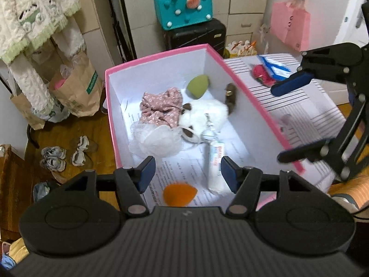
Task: Organize soft objects
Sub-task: 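Move both tools from the box to the purple plush on the table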
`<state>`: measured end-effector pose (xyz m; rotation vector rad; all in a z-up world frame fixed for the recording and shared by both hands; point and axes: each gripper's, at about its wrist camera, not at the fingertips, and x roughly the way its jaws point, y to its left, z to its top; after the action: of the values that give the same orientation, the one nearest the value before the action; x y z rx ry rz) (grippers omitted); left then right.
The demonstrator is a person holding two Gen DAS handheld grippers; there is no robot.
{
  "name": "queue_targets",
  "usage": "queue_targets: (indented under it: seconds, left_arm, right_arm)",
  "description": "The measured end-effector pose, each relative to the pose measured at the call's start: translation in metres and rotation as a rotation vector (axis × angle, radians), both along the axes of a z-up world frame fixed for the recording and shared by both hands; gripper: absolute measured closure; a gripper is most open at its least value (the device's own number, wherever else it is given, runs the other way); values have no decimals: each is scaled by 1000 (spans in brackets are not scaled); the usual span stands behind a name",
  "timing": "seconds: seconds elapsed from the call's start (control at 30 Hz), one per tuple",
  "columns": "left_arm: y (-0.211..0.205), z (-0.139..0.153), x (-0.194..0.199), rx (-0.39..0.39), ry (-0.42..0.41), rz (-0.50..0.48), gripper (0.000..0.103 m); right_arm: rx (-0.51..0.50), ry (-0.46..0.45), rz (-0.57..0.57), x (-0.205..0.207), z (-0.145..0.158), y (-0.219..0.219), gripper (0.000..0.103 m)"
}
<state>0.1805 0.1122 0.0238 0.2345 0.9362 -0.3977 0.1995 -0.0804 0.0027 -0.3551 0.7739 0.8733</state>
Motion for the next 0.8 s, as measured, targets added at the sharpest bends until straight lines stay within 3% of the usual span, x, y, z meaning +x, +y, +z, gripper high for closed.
queue_targets:
  seconds: [0.43,0.8]
  left_arm:
    - [-30,44,-73,51,-124,-66,36]
    - [-77,34,-103,11,-127,-184,34]
  right_arm:
    - [55,-52,-73,-60,29,-59,16]
    - [69,-78,-93,-99,20,-100,16]
